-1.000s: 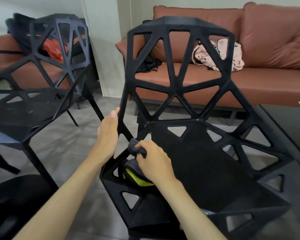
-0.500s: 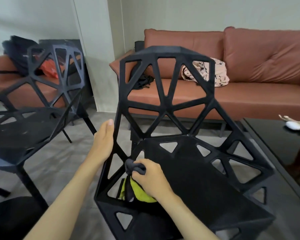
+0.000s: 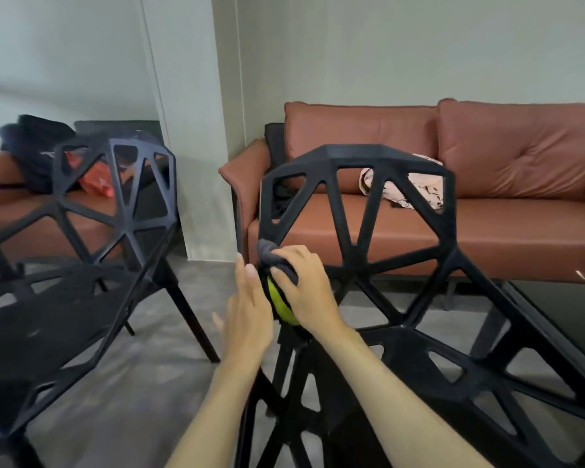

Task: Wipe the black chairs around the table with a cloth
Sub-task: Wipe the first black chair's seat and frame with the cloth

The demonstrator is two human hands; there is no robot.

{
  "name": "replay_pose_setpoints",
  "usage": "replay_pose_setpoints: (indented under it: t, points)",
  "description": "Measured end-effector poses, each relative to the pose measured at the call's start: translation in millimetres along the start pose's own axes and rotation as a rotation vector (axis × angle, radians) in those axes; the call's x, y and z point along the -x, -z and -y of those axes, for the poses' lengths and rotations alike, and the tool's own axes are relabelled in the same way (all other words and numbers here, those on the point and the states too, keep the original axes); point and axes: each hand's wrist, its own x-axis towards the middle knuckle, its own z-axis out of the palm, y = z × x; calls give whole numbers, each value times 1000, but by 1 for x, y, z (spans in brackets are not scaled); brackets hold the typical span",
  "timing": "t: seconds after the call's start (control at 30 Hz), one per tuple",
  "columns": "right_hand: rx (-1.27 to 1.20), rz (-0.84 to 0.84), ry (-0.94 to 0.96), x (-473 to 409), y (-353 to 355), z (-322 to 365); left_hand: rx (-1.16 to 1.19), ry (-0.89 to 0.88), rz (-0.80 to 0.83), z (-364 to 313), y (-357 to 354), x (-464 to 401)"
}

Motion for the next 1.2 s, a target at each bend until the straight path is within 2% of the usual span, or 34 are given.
replay_pose_setpoints:
  t: [0.13, 0.23, 0.3, 0.37, 0.43, 0.5, 0.63, 0.77, 0.83, 0.93, 1.0, 1.07, 1.2]
  points:
    - [401, -105, 196, -30, -19, -5, 8, -32, 44, -3, 0, -5]
    - [524, -171, 337, -72, -5, -5, 11, -62, 67, -4, -2, -9]
    - [551, -238, 340, -106, 10, 3, 12, -71, 73, -1, -4, -9]
    - [522, -344, 256, -134, 16, 12, 22, -82, 89, 2, -4, -11]
    - [391, -416, 137, -137, 10, 16, 42, -90, 103, 3, -4, -13]
    - [269, -414, 78, -111, -8, 13, 64, -69, 106, 4, -4, -14]
    - [333, -344, 124, -57, -33, 5, 76, 5, 108, -1, -2, -17]
    - [475, -350, 229, -106, -10, 7, 128, 25, 116, -4, 1, -15]
    - [519, -449, 151, -137, 5, 0, 133, 38, 126, -3, 2, -17]
    - [419, -675, -227, -163, 26, -31, 118, 72, 116, -6, 2, -19]
    - [307, -748, -417, -161, 31, -42, 106, 60, 109, -6, 0, -18]
    - [237, -690, -388, -146, 20, -36, 95, 32, 116, -4, -1, -15]
    - [172, -469, -104, -82, -23, -9, 98, 20, 92, -6, 0, -11]
